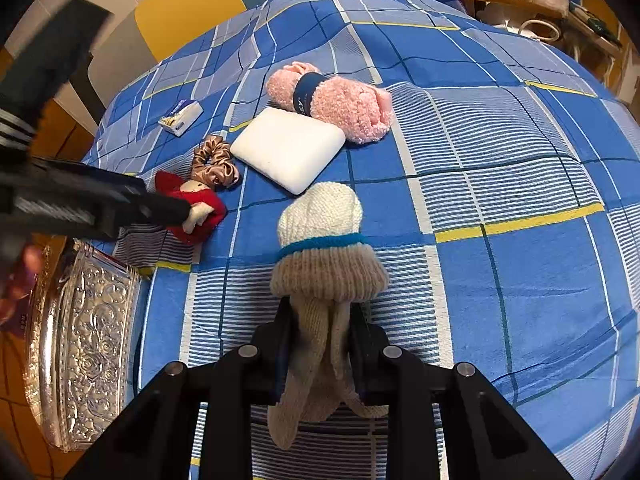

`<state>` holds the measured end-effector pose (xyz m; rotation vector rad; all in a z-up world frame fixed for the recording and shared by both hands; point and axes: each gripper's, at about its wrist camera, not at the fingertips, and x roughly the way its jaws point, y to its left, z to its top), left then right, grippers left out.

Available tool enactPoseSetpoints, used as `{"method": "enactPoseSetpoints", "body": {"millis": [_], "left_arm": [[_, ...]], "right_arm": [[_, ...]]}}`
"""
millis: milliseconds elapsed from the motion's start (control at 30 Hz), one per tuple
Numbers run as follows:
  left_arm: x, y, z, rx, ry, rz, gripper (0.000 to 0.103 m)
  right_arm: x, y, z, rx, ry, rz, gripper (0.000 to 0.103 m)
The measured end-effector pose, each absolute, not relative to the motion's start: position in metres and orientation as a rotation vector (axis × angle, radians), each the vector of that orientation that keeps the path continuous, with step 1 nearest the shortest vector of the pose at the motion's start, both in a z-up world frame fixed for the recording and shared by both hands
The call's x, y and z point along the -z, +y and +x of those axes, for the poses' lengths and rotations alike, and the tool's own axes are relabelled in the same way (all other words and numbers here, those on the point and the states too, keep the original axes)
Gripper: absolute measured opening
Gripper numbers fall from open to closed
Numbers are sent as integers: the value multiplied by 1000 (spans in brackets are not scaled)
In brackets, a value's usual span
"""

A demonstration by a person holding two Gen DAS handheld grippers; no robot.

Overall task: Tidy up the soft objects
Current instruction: 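Grasp the red plush with the left tool while the right tool holds the knitted hat, then carry the red plush into the gold tray with the left tool and release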

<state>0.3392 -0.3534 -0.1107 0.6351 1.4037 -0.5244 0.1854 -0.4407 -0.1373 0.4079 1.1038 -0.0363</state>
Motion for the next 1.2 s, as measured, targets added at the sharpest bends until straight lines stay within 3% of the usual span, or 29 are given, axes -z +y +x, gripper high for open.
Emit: {"method": "enactPoseSetpoints", "body": {"millis": [67, 300, 467, 633, 1200], "left_arm": [[120, -358, 339, 515, 1405, 693, 80], [147, -367, 340, 462, 1428, 827, 80], [141, -365, 341, 458, 1381, 767, 50], [122, -356, 340, 485, 1321, 703, 40], [13, -305, 316, 562, 1141, 256, 35]], "right_arm": [[138, -441, 186, 37, 1110, 412, 26], [139, -439, 187, 27, 1115, 417, 26], [139, -439, 187, 28, 1114, 415, 26], [140, -440, 187, 26, 1114, 417, 26], [142, -441, 185, 34, 1106, 422, 26]]}}
